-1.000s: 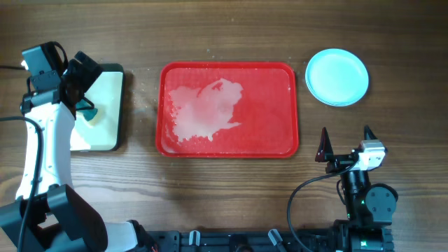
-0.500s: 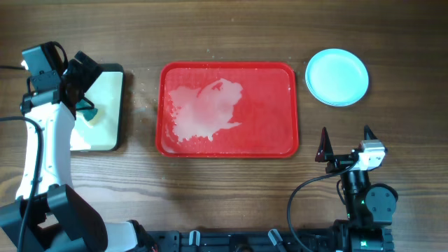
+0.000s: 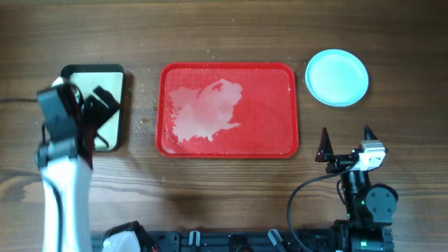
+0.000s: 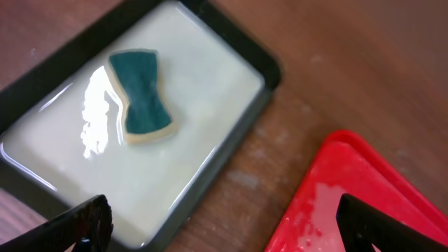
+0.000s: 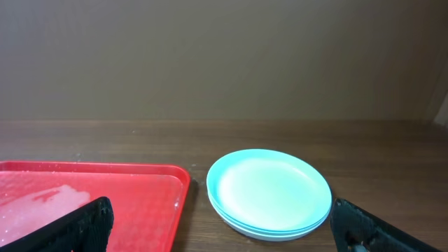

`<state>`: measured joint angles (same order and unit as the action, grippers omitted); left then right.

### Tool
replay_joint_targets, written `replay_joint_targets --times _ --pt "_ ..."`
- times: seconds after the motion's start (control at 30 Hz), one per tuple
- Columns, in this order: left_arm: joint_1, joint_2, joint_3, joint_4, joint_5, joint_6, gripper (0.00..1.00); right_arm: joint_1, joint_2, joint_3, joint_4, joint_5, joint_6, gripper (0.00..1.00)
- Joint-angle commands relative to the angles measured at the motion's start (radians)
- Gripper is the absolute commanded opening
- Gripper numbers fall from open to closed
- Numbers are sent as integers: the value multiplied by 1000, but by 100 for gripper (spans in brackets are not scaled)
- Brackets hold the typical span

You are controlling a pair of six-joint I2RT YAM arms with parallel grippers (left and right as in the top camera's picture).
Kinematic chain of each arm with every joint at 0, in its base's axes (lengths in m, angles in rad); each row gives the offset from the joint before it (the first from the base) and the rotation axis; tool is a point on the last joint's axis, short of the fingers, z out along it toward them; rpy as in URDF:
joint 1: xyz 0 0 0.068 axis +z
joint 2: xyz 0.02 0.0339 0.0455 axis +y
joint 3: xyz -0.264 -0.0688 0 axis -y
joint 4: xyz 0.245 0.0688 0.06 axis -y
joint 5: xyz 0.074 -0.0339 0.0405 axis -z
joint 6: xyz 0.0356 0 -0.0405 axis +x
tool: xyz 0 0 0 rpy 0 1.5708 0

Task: Clean dirty plates on tray and stack at the side

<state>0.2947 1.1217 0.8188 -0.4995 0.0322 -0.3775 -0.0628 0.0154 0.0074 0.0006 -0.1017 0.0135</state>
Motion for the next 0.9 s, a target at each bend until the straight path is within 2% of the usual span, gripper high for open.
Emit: replay_joint_targets --times 0.0,0.1,0.2,0.37,0.5,0.67,0.77,0.87 --pt "-2 -326 -216 13 58 140 100 -4 -11 -2 2 17 -13 100" --pt "-3 -522 -333 71 82 138 100 -4 -11 -2 2 16 -13 100" --pt "-23 -686 -475 245 98 138 100 -4 -11 -2 2 16 -13 100" --pt "-72 -885 -708 536 98 138 100 -4 -11 -2 2 16 -13 100" --pt "-119 -978 -801 649 76 139 100 -4 -11 -2 2 16 -13 100" --pt "-180 -1062 -813 618 -80 139 100 -4 -11 -2 2 17 -13 100" --pt "-181 -1118 -813 440 -109 139 100 -4 -11 -2 2 17 -13 100" --pt "-180 -1118 -813 431 -101 140 100 -4 -11 -2 2 16 -13 100"
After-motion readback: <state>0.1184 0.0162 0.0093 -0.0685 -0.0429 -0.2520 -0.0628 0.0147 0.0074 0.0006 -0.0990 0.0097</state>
